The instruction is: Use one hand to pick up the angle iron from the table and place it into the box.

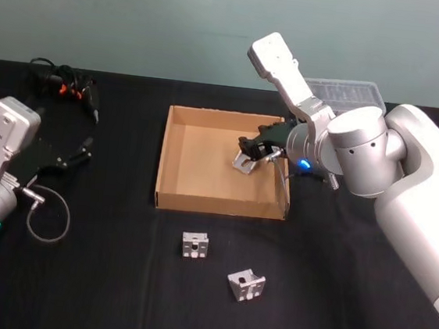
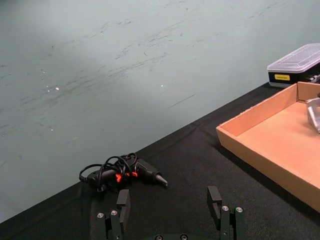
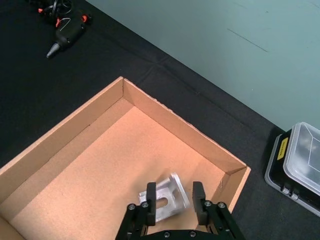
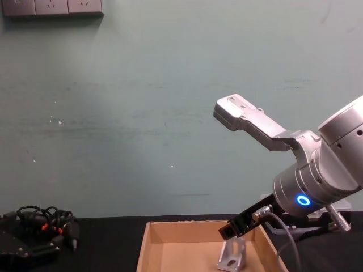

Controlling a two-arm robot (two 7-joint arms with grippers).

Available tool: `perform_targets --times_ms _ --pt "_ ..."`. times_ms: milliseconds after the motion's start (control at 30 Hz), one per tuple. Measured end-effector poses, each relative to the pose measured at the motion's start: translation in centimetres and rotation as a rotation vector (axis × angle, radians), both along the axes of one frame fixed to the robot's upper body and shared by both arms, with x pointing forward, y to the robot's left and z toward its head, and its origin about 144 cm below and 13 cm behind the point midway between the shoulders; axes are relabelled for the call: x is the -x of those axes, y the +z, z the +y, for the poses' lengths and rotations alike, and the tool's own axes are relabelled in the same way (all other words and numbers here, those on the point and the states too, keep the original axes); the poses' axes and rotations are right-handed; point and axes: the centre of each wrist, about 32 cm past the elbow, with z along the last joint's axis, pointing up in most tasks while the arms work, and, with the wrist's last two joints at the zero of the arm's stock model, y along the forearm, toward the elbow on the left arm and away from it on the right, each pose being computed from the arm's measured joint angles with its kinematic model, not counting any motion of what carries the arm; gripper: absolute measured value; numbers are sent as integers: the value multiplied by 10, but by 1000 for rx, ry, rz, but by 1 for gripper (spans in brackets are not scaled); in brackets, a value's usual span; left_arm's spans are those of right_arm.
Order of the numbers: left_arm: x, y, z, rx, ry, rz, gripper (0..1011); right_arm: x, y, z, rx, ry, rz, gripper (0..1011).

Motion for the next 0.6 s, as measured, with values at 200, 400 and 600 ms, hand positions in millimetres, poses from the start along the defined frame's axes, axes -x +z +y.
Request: perform_targets --times_ms 200,400,600 --pt "0 0 0 0 0 0 1011 0 0 0 0 0 0 601" --pt "0 0 0 0 0 0 1011 0 1 0 0 -1 0 796" --pt "0 0 0 0 0 0 1011 8 11 -1 -7 18 -6 966"
